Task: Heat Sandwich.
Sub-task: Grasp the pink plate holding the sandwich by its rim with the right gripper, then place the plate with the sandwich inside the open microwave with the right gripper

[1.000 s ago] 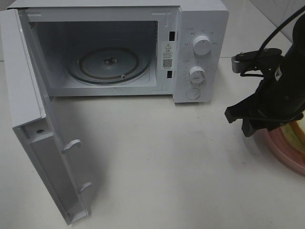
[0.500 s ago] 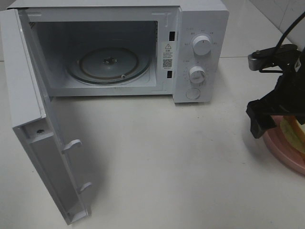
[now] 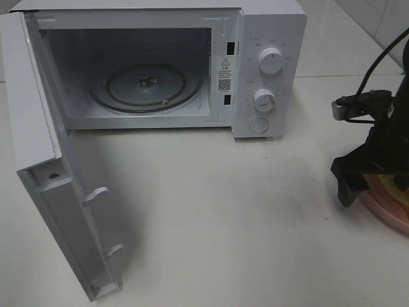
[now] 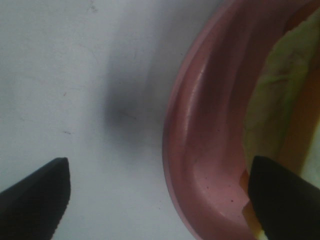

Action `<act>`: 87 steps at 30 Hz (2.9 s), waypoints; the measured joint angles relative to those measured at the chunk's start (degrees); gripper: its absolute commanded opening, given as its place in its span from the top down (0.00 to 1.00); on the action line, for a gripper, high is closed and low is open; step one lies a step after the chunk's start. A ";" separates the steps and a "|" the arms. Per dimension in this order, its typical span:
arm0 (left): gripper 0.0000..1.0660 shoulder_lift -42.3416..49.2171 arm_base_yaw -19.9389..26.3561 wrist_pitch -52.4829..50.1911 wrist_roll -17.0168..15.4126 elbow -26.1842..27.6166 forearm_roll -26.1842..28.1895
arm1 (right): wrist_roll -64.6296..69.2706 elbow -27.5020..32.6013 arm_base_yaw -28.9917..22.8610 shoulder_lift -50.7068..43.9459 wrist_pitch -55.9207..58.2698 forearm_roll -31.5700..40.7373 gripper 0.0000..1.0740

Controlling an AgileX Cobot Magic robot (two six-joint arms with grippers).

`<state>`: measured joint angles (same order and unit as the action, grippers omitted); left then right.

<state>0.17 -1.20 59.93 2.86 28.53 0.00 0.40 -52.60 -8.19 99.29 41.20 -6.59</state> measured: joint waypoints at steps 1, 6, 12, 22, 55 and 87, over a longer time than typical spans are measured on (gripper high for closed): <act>0.10 0.00 0.00 0.00 0.00 0.00 0.00 | 0.00 0.00 0.00 0.92 -0.92 0.00 0.15; 0.10 0.00 0.00 0.00 0.00 0.00 0.00 | 0.00 0.00 0.00 4.01 -2.92 -0.11 0.16; 0.10 0.00 0.00 0.00 0.00 0.00 0.00 | 0.00 0.00 0.00 6.07 -4.64 -0.11 0.17; 0.10 0.00 0.00 0.00 0.00 0.00 0.00 | 0.00 0.00 0.00 7.33 -4.98 -0.57 0.25; 0.10 0.00 0.00 0.00 0.00 0.00 0.00 | 7.05 -0.23 0.11 7.33 -5.21 -8.59 1.00; 0.10 0.00 0.00 0.00 0.00 0.00 0.00 | 18.62 -0.17 -10.31 5.50 4.01 -19.42 1.00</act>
<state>0.17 -1.20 59.93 2.86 28.53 0.00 19.02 -52.77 -18.51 104.79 45.21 -26.01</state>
